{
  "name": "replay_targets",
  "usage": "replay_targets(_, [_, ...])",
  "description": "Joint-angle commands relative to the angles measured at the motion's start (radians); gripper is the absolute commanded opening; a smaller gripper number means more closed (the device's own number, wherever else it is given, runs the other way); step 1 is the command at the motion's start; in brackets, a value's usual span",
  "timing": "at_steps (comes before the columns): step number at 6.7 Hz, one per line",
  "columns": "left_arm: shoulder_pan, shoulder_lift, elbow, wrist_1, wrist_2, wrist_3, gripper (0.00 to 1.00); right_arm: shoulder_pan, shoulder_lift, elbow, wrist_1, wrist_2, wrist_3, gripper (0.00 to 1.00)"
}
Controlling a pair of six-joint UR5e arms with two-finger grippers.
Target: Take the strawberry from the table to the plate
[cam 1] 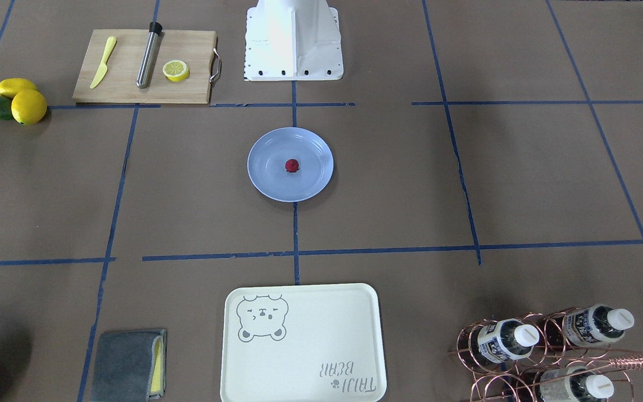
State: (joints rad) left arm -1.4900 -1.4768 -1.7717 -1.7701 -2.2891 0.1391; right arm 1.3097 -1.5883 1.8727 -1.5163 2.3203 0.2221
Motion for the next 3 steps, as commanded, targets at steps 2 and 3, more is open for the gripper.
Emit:
replay_targets(2, [-0.009, -0.028, 0.020, 0.029, -0.053, -0.004, 1.00, 0.181, -0.022, -0.099, -0.105, 0.062, -0.326, 1.00])
replay_targets(3, [-0.009, -0.002, 0.034, 0.031, -0.053, -0.004, 1.00, 0.195, -0.022, -0.113, -0.167, 0.018, -0.419, 1.00])
